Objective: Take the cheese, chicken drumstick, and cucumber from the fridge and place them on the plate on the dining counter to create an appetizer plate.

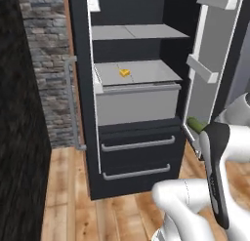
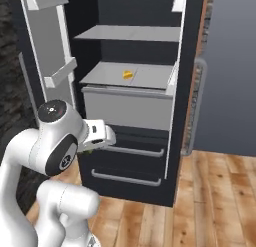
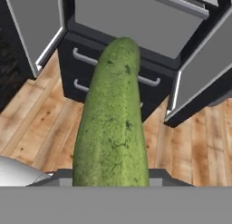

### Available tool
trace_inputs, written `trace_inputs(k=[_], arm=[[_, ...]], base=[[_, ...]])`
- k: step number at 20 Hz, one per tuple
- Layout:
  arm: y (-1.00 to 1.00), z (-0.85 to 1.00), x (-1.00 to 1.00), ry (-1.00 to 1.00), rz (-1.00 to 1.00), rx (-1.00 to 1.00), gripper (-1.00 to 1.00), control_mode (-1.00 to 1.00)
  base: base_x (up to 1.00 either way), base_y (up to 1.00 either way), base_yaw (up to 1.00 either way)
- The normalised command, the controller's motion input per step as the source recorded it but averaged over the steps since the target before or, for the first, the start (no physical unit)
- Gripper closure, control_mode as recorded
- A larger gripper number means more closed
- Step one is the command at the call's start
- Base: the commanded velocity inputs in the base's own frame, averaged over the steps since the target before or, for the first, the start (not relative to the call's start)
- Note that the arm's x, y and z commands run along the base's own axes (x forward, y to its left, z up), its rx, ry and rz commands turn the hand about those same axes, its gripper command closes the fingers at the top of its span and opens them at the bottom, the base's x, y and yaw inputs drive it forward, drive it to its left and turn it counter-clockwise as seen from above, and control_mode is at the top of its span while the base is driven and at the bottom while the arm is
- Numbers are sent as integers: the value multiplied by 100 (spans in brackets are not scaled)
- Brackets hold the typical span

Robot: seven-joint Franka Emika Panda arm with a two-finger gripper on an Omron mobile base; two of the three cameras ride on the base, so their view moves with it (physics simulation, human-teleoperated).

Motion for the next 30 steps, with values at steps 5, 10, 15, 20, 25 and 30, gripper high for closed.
trace_inputs(k=[5,10,15,20,25,30], arm=[[0,0,0,0,0,0,100,100],[0,0,0,0,0,0,100,100],[0,0,0,0,0,0,100,100],[0,0,0,0,0,0,100,100],[0,0,0,0,0,0,100,100],[0,0,0,0,0,0,100,100]], base=[[-100,8,9],[-100,16,8],[-100,19,8],[-100,2,7],[-100,0,2],[-100,0,-1]])
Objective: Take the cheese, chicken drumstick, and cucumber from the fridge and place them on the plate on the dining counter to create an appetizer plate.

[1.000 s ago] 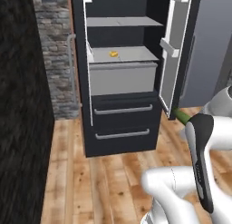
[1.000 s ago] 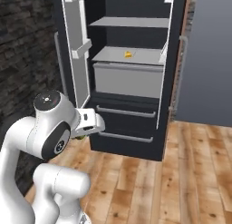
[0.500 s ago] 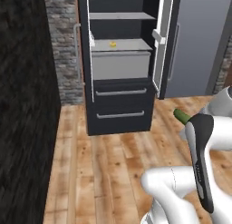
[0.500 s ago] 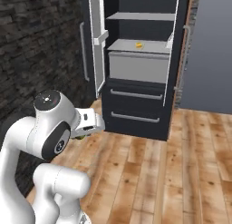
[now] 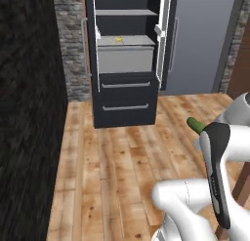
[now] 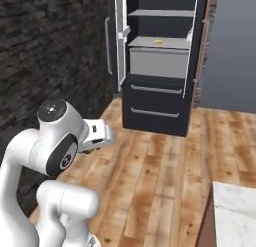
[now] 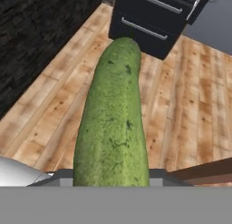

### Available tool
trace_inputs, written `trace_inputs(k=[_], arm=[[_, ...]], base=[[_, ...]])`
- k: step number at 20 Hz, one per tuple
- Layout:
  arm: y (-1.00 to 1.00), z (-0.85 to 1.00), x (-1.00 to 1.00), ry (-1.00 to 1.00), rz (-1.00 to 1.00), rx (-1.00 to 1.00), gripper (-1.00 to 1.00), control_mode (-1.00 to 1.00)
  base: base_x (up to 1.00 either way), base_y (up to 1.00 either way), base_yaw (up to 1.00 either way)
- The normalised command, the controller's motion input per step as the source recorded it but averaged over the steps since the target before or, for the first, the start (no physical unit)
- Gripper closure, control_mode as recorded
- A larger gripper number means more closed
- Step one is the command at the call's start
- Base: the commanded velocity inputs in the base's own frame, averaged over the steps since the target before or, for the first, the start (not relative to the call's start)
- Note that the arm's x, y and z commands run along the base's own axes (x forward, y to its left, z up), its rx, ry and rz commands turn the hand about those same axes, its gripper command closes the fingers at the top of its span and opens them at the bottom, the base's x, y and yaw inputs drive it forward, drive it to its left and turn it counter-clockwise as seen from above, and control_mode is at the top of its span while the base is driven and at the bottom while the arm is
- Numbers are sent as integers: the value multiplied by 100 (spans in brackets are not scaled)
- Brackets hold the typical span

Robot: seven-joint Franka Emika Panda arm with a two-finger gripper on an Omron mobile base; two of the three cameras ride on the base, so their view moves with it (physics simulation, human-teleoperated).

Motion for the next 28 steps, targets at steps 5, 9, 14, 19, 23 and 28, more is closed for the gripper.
trace_inputs(k=[5,9,14,19,23,28], arm=[[0,0,0,0,0,0,100,100],[0,0,0,0,0,0,100,100],[0,0,0,0,0,0,100,100],[0,0,0,0,0,0,100,100],[0,0,0,0,0,0,100,100],[0,0,0,0,0,0,100,100]], base=[[-100,0,-26],[-100,3,-43],[-100,14,-30],[-100,18,-20],[-100,3,-20],[-100,0,-24]])
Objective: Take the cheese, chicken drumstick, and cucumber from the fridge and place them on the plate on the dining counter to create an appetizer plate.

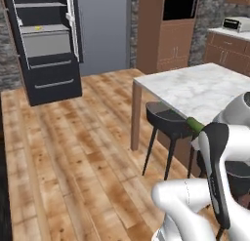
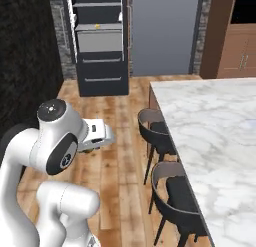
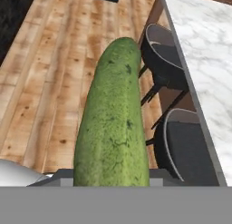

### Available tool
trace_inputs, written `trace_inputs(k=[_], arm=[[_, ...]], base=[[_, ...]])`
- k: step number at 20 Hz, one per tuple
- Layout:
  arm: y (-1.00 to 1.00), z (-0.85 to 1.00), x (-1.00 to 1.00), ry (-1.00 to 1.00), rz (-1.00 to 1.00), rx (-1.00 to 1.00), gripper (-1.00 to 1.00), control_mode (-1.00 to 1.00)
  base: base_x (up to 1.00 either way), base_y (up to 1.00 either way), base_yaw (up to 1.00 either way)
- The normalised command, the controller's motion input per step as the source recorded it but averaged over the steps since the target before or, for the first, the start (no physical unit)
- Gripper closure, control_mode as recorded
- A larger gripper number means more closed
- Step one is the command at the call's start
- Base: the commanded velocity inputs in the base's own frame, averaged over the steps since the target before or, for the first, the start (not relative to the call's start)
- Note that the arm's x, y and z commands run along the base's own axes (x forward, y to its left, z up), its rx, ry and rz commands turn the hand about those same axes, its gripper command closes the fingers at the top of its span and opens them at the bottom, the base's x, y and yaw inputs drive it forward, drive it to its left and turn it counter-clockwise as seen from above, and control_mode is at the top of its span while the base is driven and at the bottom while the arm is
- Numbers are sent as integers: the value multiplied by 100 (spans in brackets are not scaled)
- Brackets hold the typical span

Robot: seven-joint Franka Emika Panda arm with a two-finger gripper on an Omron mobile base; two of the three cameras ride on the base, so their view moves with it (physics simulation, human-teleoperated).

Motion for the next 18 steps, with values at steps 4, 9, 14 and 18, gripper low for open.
trace_inputs(k=[4,9,14,18], arm=[[0,0,0,0,0,0,100,100],[0,0,0,0,0,0,100,100],[0,0,0,0,0,0,100,100],[0,0,0,0,0,0,100,100]], base=[[-100,0,-35],[-100,0,-49],[-100,0,-51],[-100,2,-56]])
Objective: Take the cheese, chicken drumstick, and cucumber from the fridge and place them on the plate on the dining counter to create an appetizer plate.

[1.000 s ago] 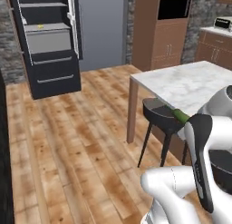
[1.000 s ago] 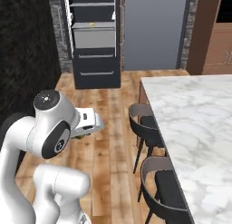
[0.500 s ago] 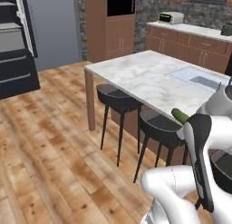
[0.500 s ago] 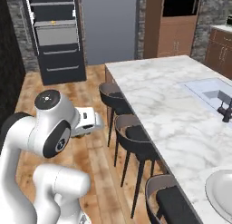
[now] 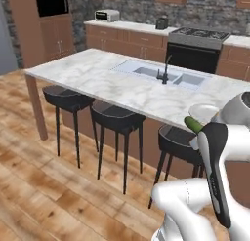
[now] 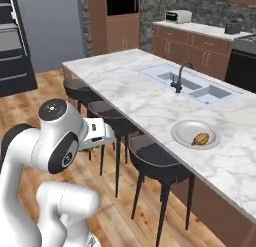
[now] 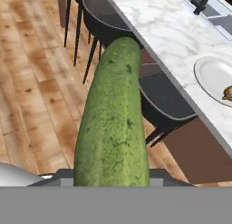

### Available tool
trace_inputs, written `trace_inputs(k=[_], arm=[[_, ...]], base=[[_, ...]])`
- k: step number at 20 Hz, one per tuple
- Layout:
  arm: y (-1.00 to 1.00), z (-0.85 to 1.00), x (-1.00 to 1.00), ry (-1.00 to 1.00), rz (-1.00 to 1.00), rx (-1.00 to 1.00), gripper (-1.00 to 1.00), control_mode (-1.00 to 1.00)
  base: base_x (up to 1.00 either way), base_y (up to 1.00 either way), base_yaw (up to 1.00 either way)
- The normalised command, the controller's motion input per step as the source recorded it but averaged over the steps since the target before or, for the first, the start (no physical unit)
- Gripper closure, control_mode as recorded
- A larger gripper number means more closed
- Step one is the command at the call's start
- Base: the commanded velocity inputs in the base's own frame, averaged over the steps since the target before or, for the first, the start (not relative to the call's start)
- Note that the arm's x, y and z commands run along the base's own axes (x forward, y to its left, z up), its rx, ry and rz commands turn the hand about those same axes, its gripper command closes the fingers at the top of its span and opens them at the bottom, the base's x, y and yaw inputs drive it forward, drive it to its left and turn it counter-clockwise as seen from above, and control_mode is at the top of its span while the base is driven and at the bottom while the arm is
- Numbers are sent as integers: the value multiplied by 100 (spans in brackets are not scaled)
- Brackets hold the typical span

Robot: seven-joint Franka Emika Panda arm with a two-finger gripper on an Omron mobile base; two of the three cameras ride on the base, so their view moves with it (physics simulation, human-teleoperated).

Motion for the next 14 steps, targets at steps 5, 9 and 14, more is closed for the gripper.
trace_inputs(k=[5,9,14], arm=[[0,0,0,0,0,0,100,100],[0,0,0,0,0,0,100,100],[0,0,0,0,0,0,100,100]], base=[[-70,12,-62],[49,46,-54],[97,98,-50]])
